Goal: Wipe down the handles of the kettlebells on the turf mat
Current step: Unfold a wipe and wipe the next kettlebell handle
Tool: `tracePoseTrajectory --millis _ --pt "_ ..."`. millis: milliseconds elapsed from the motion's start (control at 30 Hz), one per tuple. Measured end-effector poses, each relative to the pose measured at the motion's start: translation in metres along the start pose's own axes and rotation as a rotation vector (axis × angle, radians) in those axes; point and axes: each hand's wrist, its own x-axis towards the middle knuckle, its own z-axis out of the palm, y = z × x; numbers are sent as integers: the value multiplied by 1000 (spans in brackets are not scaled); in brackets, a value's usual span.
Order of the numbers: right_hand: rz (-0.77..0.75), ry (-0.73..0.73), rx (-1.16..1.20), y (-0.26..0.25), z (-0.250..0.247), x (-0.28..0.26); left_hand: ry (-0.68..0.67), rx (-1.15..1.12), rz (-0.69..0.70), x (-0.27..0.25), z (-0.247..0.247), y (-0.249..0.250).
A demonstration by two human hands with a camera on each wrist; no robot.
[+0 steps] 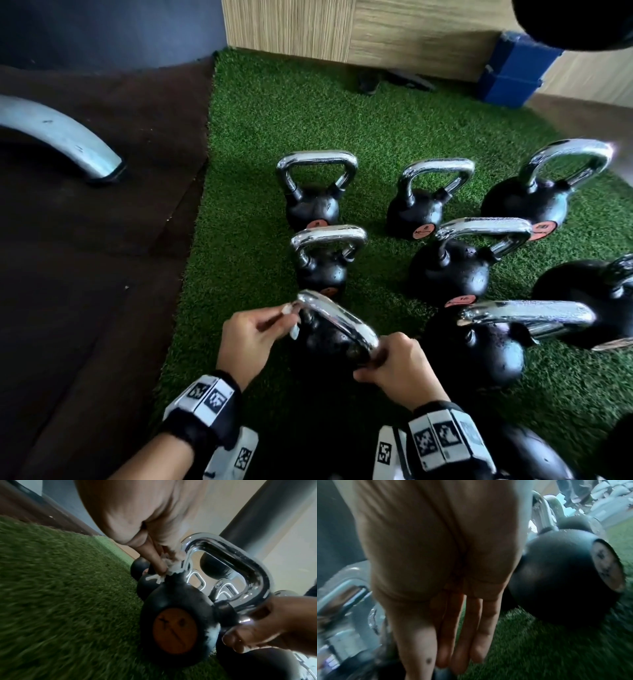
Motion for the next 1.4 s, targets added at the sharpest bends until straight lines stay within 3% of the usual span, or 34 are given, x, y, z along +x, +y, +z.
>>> tracePoseTrajectory --millis 100,233,367,533,767,867,967,1167,1333,1400 --pt "-124 -55 -152 -9 1 -6 -5 3 -31 23 20 13" --pt "-202 -194 -142 -19 0 -5 -100 81 -28 42 35 26" --pt "-141 -39 27 -19 -7 16 -230 24 -66 40 26 24" --pt "-67 -218 177 -26 9 34 -108 84 -8 32 35 21" --pt "-22 -177 323 -18 18 34 -38 147 117 32 32 43" --pt "-13 -166 330 -18 20 35 -69 154 29 39 29 51" --pt "-3 -166 320 -19 20 37 -126 -38 -67 43 26 59" --pt "-13 -149 341 -18 20 36 -313 -48 -82 32 11 65" --pt "5 -171 370 -19 20 41 -227 -221 -160 34 18 73" --pt "2 -185 395 -17 19 41 -275 -289 -224 29 18 71"
